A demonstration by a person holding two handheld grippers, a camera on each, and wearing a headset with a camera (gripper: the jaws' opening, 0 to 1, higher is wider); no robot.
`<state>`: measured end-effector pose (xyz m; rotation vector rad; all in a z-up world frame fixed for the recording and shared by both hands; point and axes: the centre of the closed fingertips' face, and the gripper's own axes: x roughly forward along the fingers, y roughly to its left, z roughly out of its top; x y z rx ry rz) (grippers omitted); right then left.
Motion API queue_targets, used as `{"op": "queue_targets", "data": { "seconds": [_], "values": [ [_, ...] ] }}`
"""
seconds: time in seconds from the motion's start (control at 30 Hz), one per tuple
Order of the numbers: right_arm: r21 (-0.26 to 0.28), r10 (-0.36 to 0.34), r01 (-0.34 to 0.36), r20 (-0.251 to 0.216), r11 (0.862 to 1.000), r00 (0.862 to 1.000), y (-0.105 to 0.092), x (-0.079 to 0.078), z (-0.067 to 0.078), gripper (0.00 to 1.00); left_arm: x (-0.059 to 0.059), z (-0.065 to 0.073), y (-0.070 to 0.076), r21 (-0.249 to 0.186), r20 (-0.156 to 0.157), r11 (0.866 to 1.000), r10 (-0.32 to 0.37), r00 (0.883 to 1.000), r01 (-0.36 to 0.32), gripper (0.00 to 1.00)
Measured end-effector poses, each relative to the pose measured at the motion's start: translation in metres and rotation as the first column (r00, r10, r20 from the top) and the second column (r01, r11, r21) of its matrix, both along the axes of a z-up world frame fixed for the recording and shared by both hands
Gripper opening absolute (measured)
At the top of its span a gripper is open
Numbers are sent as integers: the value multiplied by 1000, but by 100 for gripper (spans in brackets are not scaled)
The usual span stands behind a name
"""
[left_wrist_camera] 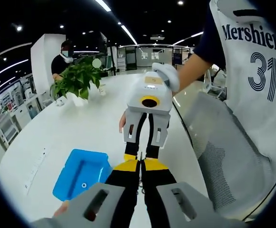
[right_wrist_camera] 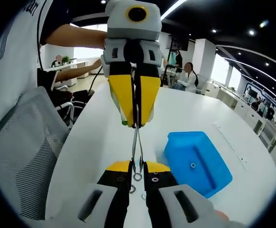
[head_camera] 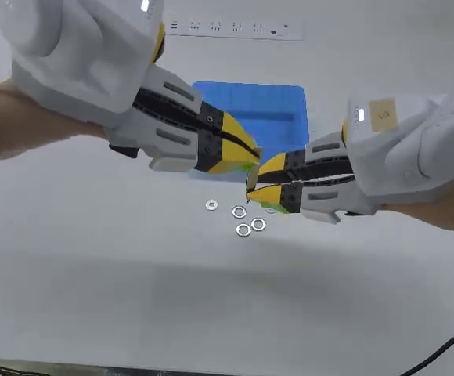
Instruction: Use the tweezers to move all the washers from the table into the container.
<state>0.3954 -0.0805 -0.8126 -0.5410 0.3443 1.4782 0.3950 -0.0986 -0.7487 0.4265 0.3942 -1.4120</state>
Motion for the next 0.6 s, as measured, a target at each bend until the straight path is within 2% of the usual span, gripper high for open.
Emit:
{"op": "queue_targets", "data": {
  "seconds": [0.1,0.27,0.5,0.53,0.6],
  "values": [
    [-6,9,-9,-12,1000,1000,1,-8,-7,11,-5,-6,1,2,-18,1000,1,1000,-1,5],
    [-21,16,-16,-22,1000,1000,1,-13,-16,11,-9,-12,1,12,-30,1000,-2,1000,3,5],
    [-34,20,-21,-31,999,999,2,-17,-26,11,-9,-8,4,15,-31,1000,3,1000,-2,5],
    [-38,22,-23,-30,999,999,2,-18,-27,11,-12,-19,3,15,-32,1000,5,999,-4,5],
    [-39,22,-24,-40,999,999,2,-19,-29,11,-15,-28,3,14,-33,1000,7,999,-6,5]
  ]
}}
